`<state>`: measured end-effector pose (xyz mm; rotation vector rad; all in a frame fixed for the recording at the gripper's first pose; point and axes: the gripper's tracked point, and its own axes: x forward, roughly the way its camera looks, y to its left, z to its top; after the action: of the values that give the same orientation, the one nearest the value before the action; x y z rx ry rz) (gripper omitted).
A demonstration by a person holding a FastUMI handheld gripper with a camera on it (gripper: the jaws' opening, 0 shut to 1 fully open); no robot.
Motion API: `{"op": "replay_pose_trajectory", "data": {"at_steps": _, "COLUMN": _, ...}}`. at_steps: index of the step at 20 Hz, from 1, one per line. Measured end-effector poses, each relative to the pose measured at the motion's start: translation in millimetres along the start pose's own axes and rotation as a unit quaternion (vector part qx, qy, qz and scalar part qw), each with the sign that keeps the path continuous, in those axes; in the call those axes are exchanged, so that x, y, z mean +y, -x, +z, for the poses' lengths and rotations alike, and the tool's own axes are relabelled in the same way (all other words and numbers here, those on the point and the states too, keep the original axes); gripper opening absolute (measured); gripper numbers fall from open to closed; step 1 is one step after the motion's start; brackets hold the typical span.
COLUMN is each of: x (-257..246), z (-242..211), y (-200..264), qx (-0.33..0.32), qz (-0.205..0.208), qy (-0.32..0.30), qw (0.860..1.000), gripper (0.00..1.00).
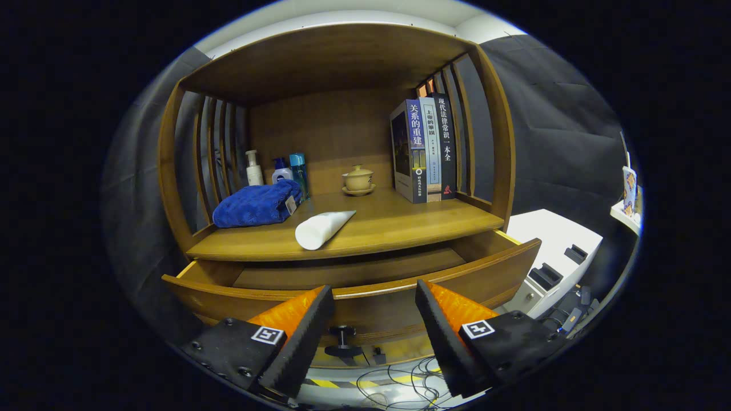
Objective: Pull open the drawer, take out the items inside it, and place them on the countertop above the cabinet.
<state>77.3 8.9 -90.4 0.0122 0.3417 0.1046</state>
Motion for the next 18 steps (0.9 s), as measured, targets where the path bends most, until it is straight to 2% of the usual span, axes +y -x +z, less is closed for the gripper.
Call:
{"op": "replay_pose_trajectory", "data": {"at_steps": 7, "x": 6.3, "z": 14.0, "y": -44.3, "qx": -0.006, "qz": -0.010, "qy": 0.017, "qw": 1.000, "gripper": 0.98}}
{"op": "replay_pose_trajectory", "data": {"at_steps": 10, "x": 10.0, "z": 15.3, "y": -63.4, "qx": 0.014, "qz": -0.007, "qy": -0.008, "qw": 1.000, "gripper": 0.98}}
{"op": "replay_pose_trajectory", "data": {"at_steps": 13, "x": 7.6, "z": 13.9, "y": -55.5, "qx": 0.024, "qz": -0.002, "qy": -0.034, "qw": 0.999, "gripper": 0.94}}
{"op": "replay_pose_trajectory", "data": {"at_steps": 16, "x": 1.2, "z": 10.8, "y": -52.1, "qx": 0.014, "qz": -0.011, "qy": -0.026, "qw": 1.000, "gripper": 0.97}}
{"op": "replay_pose_trajectory", "data": {"at_steps": 18, "x": 9.1, "z": 13.0, "y": -46.6, "qx": 0.005, "qz": 0.002, "qy": -0.033, "qw": 0.999, "gripper": 0.99}}
